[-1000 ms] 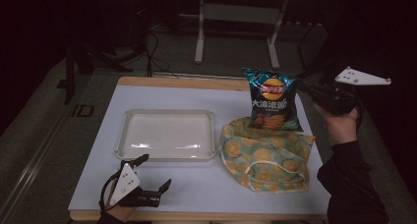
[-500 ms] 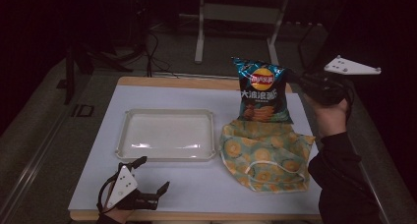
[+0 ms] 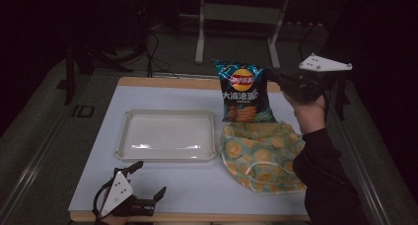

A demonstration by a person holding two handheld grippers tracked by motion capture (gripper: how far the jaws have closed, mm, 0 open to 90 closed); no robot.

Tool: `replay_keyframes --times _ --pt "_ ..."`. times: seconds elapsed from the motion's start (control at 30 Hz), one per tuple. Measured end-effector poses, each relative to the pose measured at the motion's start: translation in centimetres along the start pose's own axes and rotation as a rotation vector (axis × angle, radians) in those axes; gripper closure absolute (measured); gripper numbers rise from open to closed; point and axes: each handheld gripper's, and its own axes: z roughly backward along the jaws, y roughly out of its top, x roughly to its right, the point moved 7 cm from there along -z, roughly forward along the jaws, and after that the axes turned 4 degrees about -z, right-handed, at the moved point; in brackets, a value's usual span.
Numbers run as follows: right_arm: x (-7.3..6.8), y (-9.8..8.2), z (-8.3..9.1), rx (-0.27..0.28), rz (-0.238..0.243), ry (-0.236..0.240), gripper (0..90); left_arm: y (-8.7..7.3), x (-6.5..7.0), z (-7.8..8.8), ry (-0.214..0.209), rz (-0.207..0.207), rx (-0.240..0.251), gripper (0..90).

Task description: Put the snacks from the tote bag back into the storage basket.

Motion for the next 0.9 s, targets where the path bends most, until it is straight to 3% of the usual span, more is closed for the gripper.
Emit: replay_keyframes --times 0.4,0.9 --pt "-3.3 0.1 -3.6 -0.001 0.006 0.050 90.0 -0.1 -0.1 -0.2 -0.005 -0.008 -0.001 0.2" --pt "-6.7 0.6 -6.8 0.004 0.006 0.103 90.0 0.0 0.0 -0.6 -0.013 -0.018 -0.001 0.2"
